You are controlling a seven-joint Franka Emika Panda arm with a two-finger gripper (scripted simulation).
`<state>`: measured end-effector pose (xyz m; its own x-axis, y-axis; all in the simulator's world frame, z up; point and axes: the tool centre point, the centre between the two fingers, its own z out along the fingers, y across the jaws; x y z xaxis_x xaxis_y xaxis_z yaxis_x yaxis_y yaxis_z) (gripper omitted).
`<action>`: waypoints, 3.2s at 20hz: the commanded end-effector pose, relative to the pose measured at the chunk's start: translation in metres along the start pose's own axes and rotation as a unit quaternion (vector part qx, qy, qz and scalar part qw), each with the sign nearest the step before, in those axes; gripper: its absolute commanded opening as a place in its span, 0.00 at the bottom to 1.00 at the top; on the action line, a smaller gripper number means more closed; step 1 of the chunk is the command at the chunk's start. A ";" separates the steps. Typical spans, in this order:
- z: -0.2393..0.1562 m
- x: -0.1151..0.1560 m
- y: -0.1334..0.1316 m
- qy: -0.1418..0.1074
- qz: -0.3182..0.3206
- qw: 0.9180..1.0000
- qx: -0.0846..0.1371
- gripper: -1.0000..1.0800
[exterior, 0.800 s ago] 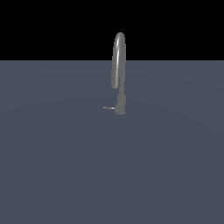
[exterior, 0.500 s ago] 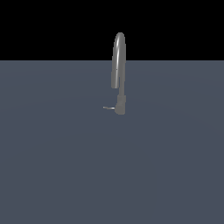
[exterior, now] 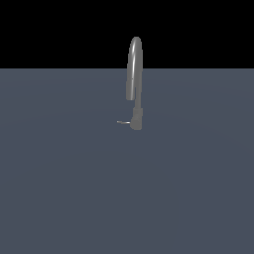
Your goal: Turn on the faucet by rotating a designated handle.
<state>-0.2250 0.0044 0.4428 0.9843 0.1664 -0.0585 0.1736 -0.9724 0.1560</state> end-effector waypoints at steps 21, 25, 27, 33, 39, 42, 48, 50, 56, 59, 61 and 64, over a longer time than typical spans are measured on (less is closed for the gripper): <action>0.089 0.094 -0.035 -0.025 -0.284 0.917 -0.277 0.00; 0.103 0.105 -0.040 -0.028 -0.321 0.894 -0.313 0.00; 0.110 0.110 -0.042 -0.029 -0.338 0.881 -0.329 0.00; 0.130 0.123 -0.047 -0.032 -0.383 0.844 -0.374 0.00; 0.149 0.135 -0.051 -0.034 -0.423 0.806 -0.413 0.00; 0.158 0.141 -0.053 -0.035 -0.441 0.786 -0.432 0.00; 0.176 0.152 -0.056 -0.037 -0.475 0.745 -0.467 0.00; 0.182 0.155 -0.057 -0.038 -0.486 0.731 -0.478 0.00; 0.201 0.165 -0.058 -0.040 -0.516 0.686 -0.511 0.00; 0.210 0.171 -0.059 -0.041 -0.531 0.663 -0.527 0.00; 0.216 0.174 -0.059 -0.042 -0.541 0.646 -0.537 0.00; 0.226 0.179 -0.059 -0.043 -0.554 0.621 -0.552 0.00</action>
<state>-0.0684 0.0547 0.2056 0.2584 0.5899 -0.7650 0.7157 0.4150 0.5618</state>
